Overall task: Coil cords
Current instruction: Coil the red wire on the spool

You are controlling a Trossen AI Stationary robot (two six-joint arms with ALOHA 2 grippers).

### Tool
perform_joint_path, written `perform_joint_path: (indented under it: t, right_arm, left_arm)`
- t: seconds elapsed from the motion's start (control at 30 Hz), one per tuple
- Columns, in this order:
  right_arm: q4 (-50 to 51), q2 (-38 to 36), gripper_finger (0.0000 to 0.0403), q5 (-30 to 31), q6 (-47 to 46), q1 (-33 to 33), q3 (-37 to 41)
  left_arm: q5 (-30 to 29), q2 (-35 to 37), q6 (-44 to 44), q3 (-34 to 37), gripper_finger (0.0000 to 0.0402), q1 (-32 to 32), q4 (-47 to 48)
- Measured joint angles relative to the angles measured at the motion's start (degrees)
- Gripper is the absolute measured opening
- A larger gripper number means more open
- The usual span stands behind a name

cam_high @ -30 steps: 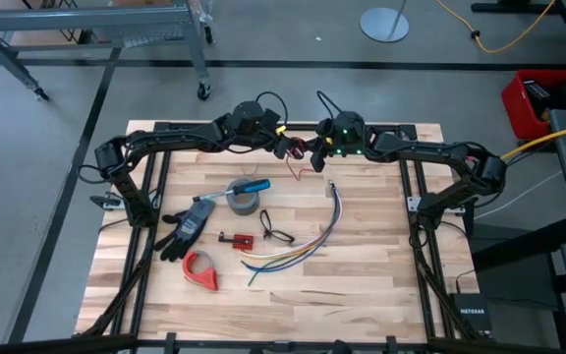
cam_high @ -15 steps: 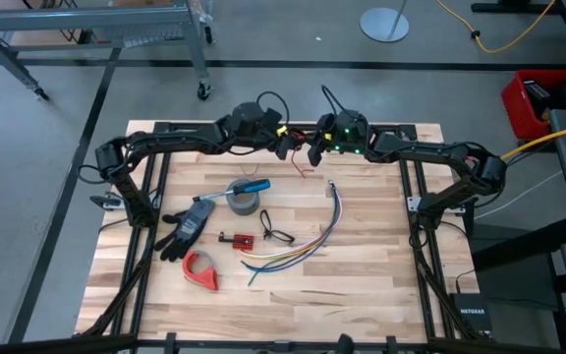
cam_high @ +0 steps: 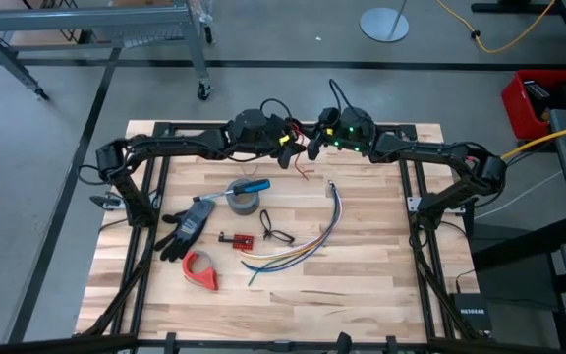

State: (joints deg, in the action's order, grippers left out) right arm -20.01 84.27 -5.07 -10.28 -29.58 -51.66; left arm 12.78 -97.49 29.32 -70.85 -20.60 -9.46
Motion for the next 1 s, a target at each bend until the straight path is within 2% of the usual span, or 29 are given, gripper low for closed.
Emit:
perform_joint_path:
  t: [0.13, 0.43, 0.7, 1.0]
  right_arm:
    - [0.0, 0.0, 0.0001, 0.0, -0.6, 0.0, 0.0]
    - [-0.5, 0.0, 0.0001, 0.2, -0.6, -0.1, 0.0]
    - [-1.3, -1.7, 0.0001, -0.2, -0.7, -0.1, 0.0]
    - [4.7, -6.1, 0.0001, -5.7, 0.2, -0.1, 0.0]
  left_arm:
    - [-0.8, 0.0, -1.5, 0.0, 0.0000, 0.2, 0.4]
    - [-8.3, 0.0, -7.5, 0.0, 0.0000, 2.0, 3.7]
    - [-21.2, 0.0, -15.7, 0.0, 0.0000, 4.2, 7.9]
    - [-38.0, 0.0, -23.1, 0.0, 0.0000, 6.2, 13.4]
